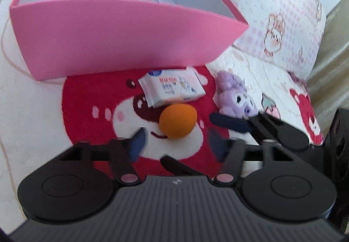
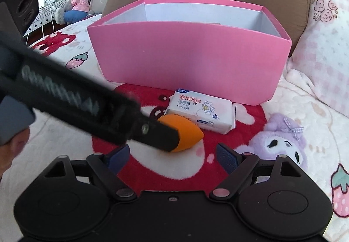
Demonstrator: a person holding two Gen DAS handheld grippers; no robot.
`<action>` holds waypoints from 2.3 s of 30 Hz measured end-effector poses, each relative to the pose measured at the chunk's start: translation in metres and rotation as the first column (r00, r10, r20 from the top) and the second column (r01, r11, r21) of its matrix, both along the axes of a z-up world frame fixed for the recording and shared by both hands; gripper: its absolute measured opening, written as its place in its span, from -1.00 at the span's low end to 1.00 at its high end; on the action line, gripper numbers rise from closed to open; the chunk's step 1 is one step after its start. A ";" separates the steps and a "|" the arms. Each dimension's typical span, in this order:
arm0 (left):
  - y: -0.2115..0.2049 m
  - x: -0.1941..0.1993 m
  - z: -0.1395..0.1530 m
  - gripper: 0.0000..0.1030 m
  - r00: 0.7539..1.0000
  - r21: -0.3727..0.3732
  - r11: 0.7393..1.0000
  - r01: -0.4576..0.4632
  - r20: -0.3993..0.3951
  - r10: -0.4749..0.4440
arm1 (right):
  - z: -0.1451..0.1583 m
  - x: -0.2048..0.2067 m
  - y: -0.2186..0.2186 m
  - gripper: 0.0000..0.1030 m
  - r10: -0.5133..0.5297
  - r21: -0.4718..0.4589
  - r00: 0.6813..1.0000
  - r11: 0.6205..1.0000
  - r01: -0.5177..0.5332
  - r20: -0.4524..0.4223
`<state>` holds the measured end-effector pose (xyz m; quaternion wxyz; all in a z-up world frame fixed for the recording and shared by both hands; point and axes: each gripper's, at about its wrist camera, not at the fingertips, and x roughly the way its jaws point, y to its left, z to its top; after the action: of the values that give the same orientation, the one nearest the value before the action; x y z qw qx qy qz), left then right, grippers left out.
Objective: Organize objects
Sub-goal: 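Lower the right tool onto the orange makeup sponge and close on it, then lift the orange sponge with the right tool and carry it over the pink box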
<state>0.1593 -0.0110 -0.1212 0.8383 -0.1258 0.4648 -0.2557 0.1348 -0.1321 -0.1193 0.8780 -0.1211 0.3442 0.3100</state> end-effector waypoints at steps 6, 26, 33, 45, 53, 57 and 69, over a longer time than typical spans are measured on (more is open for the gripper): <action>-0.007 0.000 0.000 0.06 1.000 0.011 1.000 0.008 0.019 -0.008 | -0.010 0.001 0.002 0.71 -0.015 0.007 1.000 1.000 0.015 -0.001; -0.003 0.012 -0.006 -0.42 0.999 -0.016 0.999 -0.051 -0.008 0.051 | -0.012 0.016 0.005 0.18 -0.060 0.017 0.998 0.998 0.061 -0.036; -0.004 0.007 -0.001 -0.43 0.999 -0.013 0.999 -0.034 -0.001 0.034 | -0.005 0.010 0.007 0.05 -0.023 -0.007 1.000 1.000 0.023 -0.011; -0.007 -0.012 0.006 -0.42 1.000 -0.018 1.000 -0.010 -0.027 0.010 | 0.001 -0.010 0.014 0.05 -0.017 -0.082 1.000 0.996 0.018 0.013; 0.000 -0.027 0.021 -0.24 0.999 0.010 1.000 0.023 -0.044 -0.023 | 0.018 -0.030 0.010 0.06 0.019 -0.056 1.000 0.998 -0.019 -0.008; 0.006 -0.035 0.031 -0.24 0.998 0.010 0.999 0.038 -0.043 -0.038 | 0.025 -0.035 0.010 0.06 0.042 -0.041 0.999 0.998 -0.043 -0.014; 0.010 -0.054 0.056 -0.22 0.996 0.059 0.996 0.069 -0.056 -0.066 | 0.048 -0.061 0.017 0.06 0.034 -0.026 0.998 0.999 -0.035 -0.045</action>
<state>0.1052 -0.0008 -0.0647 0.8199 -0.0910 0.4987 -0.2660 0.0739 -0.1146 -0.0709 0.8629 -0.1320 0.3656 0.3230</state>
